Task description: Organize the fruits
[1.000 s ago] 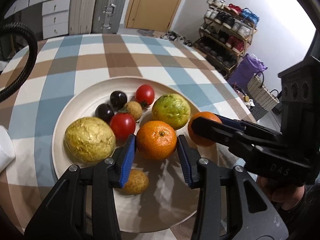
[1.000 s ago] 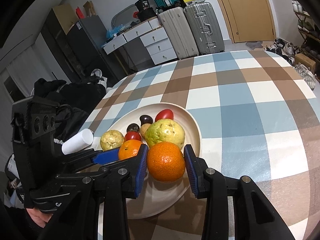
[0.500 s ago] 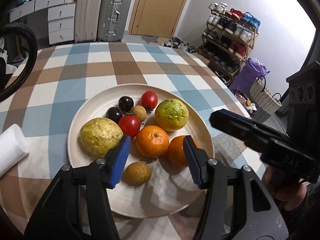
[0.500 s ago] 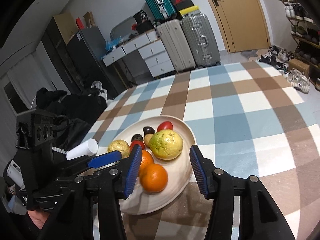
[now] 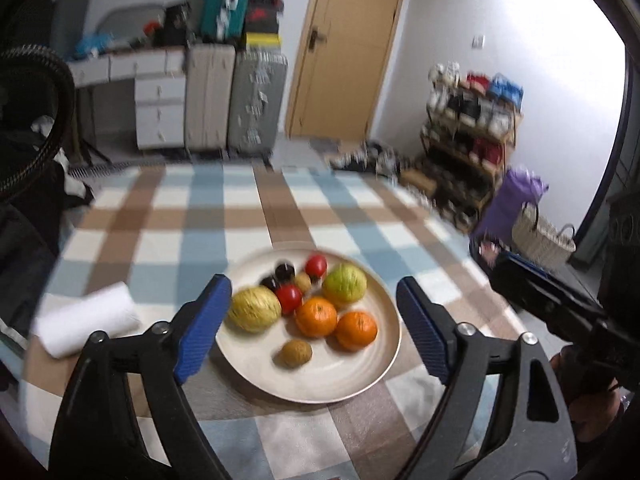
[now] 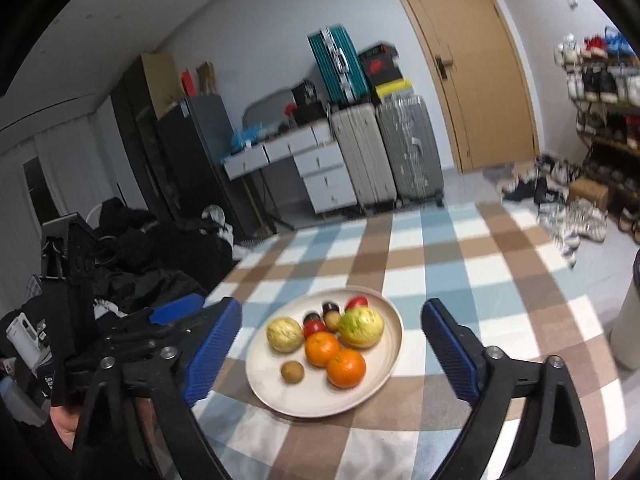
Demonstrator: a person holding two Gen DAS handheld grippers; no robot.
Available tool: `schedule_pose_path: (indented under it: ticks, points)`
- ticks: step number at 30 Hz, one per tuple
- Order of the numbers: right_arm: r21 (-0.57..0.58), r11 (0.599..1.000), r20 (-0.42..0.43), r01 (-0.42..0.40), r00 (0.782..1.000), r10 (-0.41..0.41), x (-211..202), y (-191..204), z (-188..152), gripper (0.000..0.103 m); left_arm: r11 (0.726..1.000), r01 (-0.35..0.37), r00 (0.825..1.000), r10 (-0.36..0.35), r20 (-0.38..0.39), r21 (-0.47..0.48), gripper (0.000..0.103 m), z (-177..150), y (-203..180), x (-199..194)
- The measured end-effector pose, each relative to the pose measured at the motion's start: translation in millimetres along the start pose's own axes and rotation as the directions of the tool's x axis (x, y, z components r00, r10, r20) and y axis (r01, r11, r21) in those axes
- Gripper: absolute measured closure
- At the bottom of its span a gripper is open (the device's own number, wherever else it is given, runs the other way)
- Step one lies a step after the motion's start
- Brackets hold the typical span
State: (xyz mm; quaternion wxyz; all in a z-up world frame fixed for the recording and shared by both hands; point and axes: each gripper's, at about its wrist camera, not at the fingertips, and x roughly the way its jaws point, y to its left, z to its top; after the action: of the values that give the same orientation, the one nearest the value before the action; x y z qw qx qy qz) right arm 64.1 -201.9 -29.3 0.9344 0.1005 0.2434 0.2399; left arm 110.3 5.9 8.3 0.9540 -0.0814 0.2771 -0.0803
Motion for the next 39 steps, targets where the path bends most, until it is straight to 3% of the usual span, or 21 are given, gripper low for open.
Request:
schedule_pose_path:
  ticks: [3,4,9,16,22,25,32,34,37,39]
  points:
    - [-0.023,1.0,0.08,0.003,0.997,-0.001,-24.0,14.1,7.5,0.003,1.0,-0.026,0.997,0.026,0.073,0.007,0.009,7.2,-2.9,-28.7]
    - [-0.034,0.999,0.105,0.005,0.994,-0.001,-31.9,19.4,9.7,0.002,0.999,-0.038,0.994,0.037,0.098,0.006,0.0,9.0,-4.0,-39.3]
    - [-0.11,0.994,0.25,0.012,0.968,0.016,-72.3,45.8,15.1,0.0,0.997,-0.069,0.973,0.064,0.223,0.015,0.0,11.4,-8.4,-92.7]
    - [-0.271,0.957,0.424,0.107,0.905,0.019,-122.3,82.2,10.0,0.0,0.992,-0.123,0.937,0.11,0.332,0.019,0.0,10.2,-14.1,-153.3]
    - [-0.29,0.941,0.452,0.172,0.891,-0.023,-145.2,100.8,6.6,0.0,0.99,-0.14,0.879,0.133,0.458,-0.019,0.0,8.3,-12.1,-203.6]
    - [-0.3,0.931,0.46,0.207,0.887,-0.049,-151.7,106.5,2.8,0.0,0.988,-0.155,0.874,0.132,0.467,0.011,0.0,8.9,-14.8,-217.9]
    - [-0.305,0.921,0.474,0.241,0.878,-0.072,-151.0,117.0,-4.2,0.0,0.994,-0.113,0.89,0.101,0.445,0.0,0.0,-1.0,-6.2,-219.7]
    - [-0.34,0.91,0.47,0.238,0.881,-0.054,-146.0,118.8,-11.9,0.0,0.991,-0.131,0.883,0.117,0.454,-0.001,0.0,-7.4,-4.0,-215.8]
    - [-0.355,0.896,0.464,0.266,0.882,-0.078,-138.1,115.4,-21.4,0.0,0.985,-0.17,0.859,0.137,0.494,0.022,0.0,-22.9,-1.0,-207.8]
    - [-0.349,0.896,0.453,0.274,0.887,-0.095,-131.9,111.0,-27.2,0.0,0.982,-0.187,0.859,0.147,0.491,0.034,0.0,-31.4,2.1,-198.1]
